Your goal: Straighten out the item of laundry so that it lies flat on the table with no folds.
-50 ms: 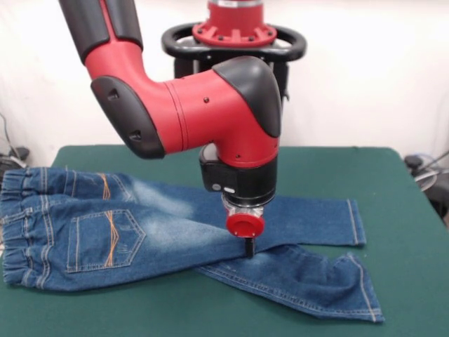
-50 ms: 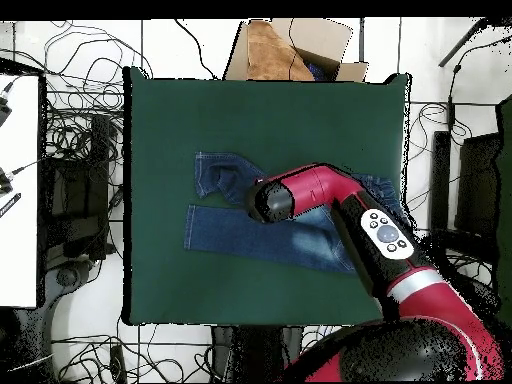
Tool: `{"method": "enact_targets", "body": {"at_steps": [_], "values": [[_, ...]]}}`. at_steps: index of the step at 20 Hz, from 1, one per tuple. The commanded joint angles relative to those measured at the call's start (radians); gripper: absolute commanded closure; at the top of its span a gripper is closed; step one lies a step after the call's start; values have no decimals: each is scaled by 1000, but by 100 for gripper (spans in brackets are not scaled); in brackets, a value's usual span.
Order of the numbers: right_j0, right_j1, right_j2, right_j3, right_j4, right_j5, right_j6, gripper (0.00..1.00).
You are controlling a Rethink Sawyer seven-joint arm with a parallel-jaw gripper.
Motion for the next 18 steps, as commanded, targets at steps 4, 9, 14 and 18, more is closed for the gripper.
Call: {"method": "enact_targets", "body": {"at_steps": [4,9,14,18], "values": [[10,-11,35,-33,-3,50,-171,100],[-10,-7,54,-38,4,28,-181,100],[-2,7,64,-68,14,46,-198,100],[5,16,69,-96,18,59,-212,100]]}}
